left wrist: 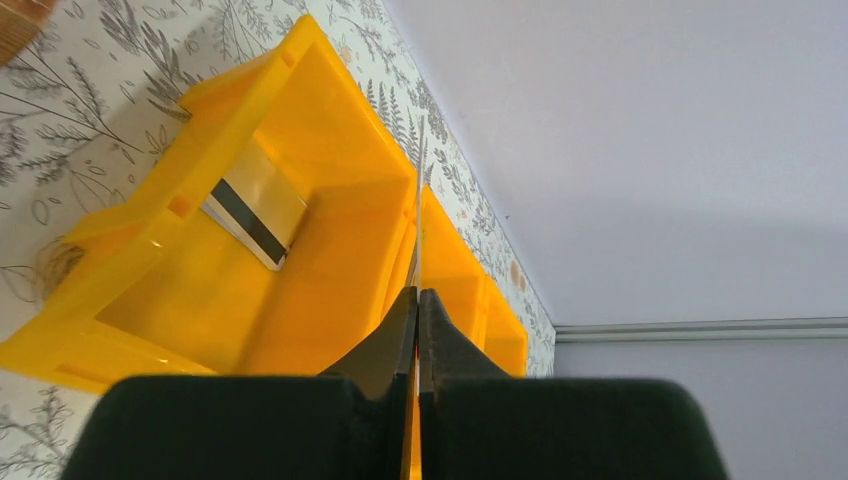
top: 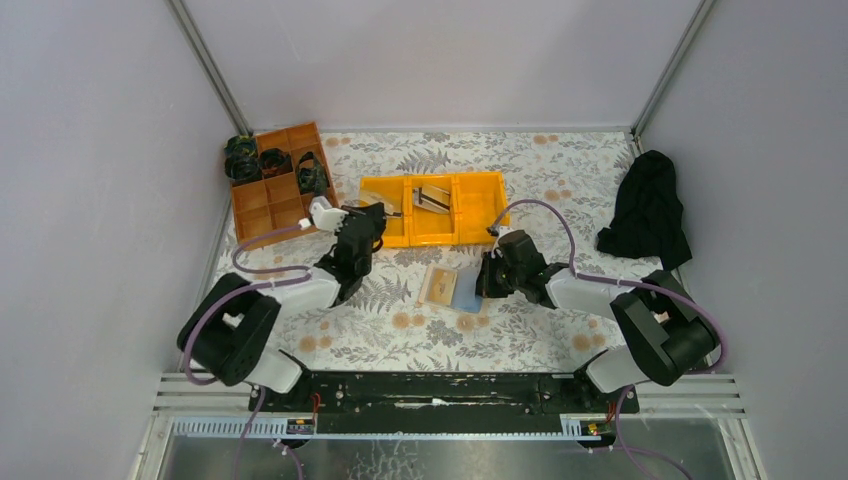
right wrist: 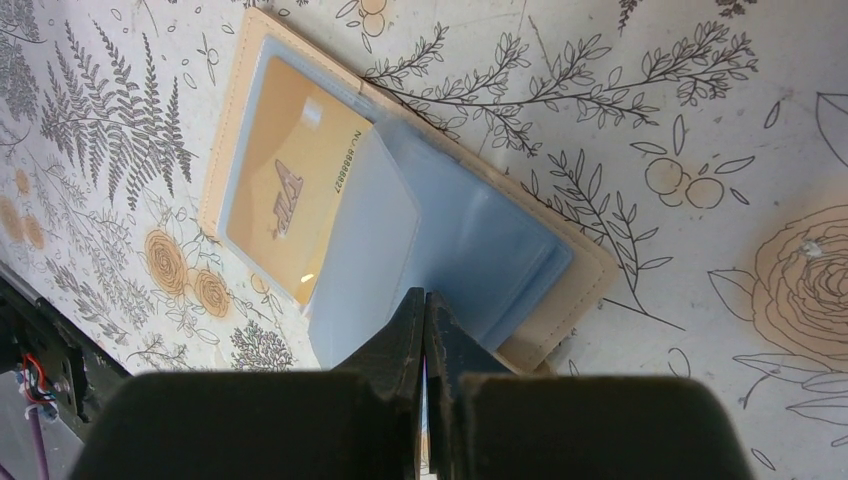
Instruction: Take the credit cards out of the card holder
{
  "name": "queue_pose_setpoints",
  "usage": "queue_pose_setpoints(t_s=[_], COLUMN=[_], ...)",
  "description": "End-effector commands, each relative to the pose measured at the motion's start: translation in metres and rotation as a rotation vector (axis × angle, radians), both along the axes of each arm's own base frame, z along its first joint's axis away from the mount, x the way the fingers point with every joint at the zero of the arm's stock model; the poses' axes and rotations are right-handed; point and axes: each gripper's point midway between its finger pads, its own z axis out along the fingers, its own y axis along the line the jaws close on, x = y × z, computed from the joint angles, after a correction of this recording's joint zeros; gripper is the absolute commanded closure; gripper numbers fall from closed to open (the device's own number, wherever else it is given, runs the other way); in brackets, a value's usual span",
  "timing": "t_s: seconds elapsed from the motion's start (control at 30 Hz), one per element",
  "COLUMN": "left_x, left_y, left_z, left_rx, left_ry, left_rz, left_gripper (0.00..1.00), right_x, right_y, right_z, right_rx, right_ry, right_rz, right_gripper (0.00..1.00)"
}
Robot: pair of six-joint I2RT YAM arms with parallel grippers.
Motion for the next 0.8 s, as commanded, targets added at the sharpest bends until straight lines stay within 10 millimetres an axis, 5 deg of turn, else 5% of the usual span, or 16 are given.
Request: queue_pose_setpoints(t_s=[0.0, 0.47, 0.77], left_x=[0.023, 0.067, 0.068], left_y=[-0.004, -0.014, -0.010], left_z=[0.020, -0.005, -0.027], left_rx=[-0.105, -0.001, 0.042], left_ry=[-0.124, -0.178, -0.148], left_rz=[0.055, 0.166, 0.220], left_gripper=[1.00, 1.00, 1.00], right_x=[0.009, 0.009, 0.008], right_y=[0.004, -0.004, -0.008], right_z=[0.005, 0.000, -0.005], right_rx=[0.007, -0.017, -0.020], right_ry=[-0.020, -0.010, 0.000], right_rz=[0.014, -0.002, -0.010], right_gripper=[0.98, 0.98, 0.98])
